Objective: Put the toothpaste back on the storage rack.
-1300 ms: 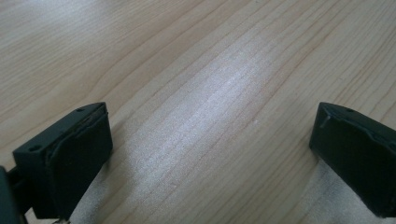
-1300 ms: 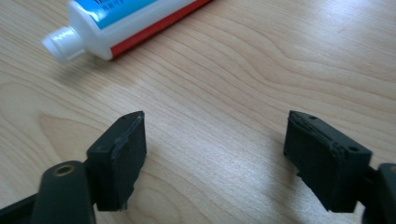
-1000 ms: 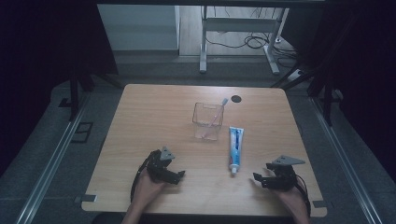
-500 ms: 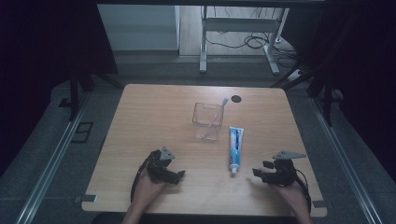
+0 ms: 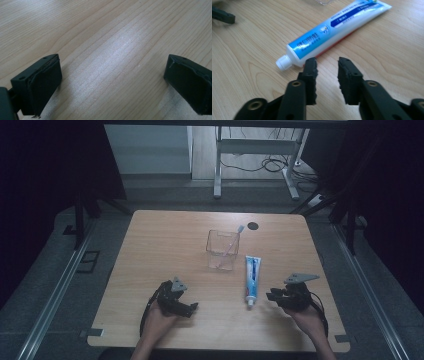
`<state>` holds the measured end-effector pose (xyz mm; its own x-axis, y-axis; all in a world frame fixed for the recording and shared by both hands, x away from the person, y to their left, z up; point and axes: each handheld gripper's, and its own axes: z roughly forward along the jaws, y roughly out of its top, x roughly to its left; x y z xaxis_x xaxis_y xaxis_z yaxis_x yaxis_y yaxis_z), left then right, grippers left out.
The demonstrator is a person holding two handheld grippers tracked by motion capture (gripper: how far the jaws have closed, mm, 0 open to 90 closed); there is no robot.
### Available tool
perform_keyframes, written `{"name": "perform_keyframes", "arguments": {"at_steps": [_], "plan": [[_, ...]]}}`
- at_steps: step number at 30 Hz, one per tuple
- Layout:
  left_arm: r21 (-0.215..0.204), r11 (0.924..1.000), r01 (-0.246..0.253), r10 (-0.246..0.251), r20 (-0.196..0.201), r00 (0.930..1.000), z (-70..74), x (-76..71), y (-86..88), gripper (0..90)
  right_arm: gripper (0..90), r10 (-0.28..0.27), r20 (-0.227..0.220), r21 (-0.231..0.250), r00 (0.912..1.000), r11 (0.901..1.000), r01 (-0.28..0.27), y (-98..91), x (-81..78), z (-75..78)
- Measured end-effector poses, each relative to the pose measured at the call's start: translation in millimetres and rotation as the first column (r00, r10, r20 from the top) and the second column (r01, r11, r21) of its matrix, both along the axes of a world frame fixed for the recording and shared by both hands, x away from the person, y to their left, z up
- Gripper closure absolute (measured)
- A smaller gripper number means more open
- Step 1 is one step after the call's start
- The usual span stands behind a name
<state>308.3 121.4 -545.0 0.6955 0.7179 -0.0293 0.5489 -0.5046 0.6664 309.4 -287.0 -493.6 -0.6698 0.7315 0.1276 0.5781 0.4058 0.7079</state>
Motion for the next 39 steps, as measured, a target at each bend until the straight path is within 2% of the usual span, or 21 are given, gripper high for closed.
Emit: {"name": "perform_keyframes", "arguments": {"at_steps": [6,10,17,26,34,39], "plan": [[0.004,1.0000,0.004,-0.004,0.000,1.0000,0.2,0.1,0.3,1.5,84.9,0.037,-0.004,-0.011,0.9993,0.9992,-0.037,10.0,8.3,7.9],[0.003,1.0000,0.002,-0.002,0.000,1.0000,0.1,0.1,0.2,1.5,88.9,0.063,-0.010,-0.016,0.9980,0.9979,-0.063,18.6,15.2,12.8],[0.004,1.0000,0.003,-0.003,-0.001,1.0000,0.2,0.1,0.3,1.5,89.1,0.102,-0.019,-0.026,0.9946,0.9944,-0.102,40.6,25.5,14.8],[0.001,1.0000,0.001,-0.001,-0.001,1.0000,0.1,0.0,0.1,1.5,88.1,0.132,-0.043,-0.019,0.9903,0.9910,-0.133,64.9,36.5,4.0],[0.003,1.0000,0.001,-0.001,-0.001,1.0000,0.1,0.0,0.1,1.5,86.6,0.139,-0.074,-0.020,0.9876,0.9899,-0.140,74.1,42.1,-10.9],[0.003,1.0000,0.002,-0.002,-0.001,1.0000,0.1,0.0,0.2,1.5,86.6,0.136,-0.080,-0.020,0.9876,0.9903,-0.138,73.9,41.9,-11.3]]}}
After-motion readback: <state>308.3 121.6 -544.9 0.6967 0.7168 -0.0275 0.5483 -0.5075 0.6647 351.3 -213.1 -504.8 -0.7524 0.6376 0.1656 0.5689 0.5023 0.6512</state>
